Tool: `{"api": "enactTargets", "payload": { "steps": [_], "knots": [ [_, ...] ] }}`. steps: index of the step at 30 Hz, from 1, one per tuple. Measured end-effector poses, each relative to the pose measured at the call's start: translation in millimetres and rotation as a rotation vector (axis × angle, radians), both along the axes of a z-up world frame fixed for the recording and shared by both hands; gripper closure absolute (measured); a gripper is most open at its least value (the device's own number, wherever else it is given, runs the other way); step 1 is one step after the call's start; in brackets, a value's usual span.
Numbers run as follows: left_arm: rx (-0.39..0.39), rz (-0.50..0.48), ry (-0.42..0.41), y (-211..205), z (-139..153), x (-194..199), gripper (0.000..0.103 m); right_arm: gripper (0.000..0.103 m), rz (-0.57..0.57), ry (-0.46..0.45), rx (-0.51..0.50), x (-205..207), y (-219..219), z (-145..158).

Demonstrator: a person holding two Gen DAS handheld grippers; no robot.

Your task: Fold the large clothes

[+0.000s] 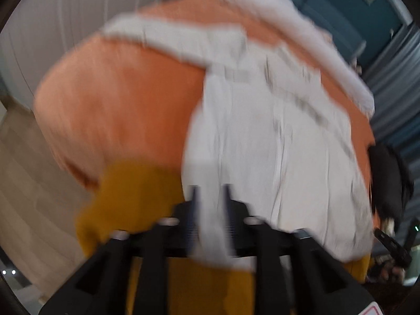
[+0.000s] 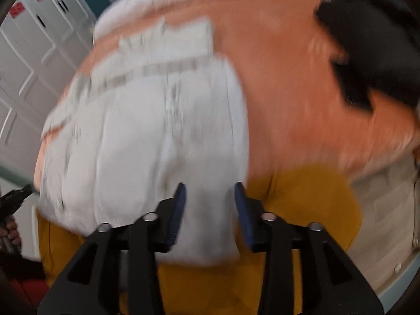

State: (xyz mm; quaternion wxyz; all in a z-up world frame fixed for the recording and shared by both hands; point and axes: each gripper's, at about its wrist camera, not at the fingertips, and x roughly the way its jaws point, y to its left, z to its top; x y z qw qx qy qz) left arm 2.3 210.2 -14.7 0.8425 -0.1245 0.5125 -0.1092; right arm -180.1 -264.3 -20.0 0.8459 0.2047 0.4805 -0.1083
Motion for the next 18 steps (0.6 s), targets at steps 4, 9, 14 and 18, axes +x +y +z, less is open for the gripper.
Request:
{"api": "enactTargets", "payload": {
  "steps": [4,9,14,18],
  "knots": [
    [-0.087,0.188,-0.127,27,23,59,0.025,0.053,0.034,-0.105,-0.049,54,8,20],
    [-0.215,0.397,-0.078,80,-11,147,0.024,0.053,0.119,-0.187,-0.054,139,50,30],
    [-0.233,0.57,-0.038,128,-55,222,0.025,0.053,0.189,-0.185,-0.032,193,102,27],
    [-0.335,0.67,-0.013,154,-84,262,0.025,0.053,0.274,-0.144,-0.054,232,135,7]
  ]
}}
